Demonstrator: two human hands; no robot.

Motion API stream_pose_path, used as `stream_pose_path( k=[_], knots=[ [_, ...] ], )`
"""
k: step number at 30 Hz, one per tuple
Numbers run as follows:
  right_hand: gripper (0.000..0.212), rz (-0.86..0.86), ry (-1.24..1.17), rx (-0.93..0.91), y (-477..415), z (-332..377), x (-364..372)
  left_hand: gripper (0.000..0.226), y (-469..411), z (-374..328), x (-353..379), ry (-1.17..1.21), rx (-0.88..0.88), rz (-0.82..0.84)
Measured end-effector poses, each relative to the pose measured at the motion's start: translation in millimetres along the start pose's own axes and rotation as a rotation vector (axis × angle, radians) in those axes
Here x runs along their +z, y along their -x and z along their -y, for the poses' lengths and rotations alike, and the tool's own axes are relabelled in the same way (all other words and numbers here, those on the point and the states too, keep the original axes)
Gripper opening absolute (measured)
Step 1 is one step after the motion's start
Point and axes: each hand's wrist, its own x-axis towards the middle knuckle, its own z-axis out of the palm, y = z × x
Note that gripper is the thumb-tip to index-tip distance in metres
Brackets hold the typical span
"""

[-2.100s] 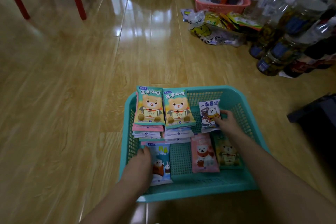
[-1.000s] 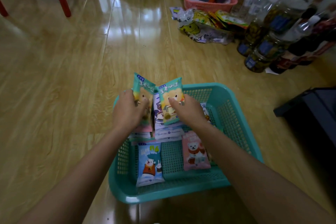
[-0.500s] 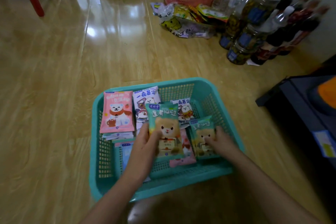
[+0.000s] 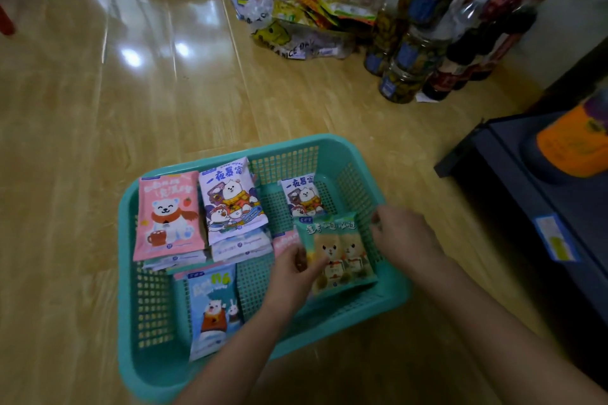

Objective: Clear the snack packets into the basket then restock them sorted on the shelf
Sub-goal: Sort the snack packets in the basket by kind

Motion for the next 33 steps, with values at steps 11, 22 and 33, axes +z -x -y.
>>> stream_pose_path(
  k=[11,22,33],
  knots=[
    [0.023,-0.084,-0.099,-0.036,-5,1,-18,0.031,-21,-15,24,-0.653,0.225,-0.077],
    [0.030,-0.071,-0.299,-0.424,-10,103,9,0.017,27,-36,-126,-0.595,0.569,-0.725],
    [0.062,-0.042,-0.299,-0.282,-13,157,42,0.058,-21,-5,-183,-0.718,0.162,-0.645]
  ],
)
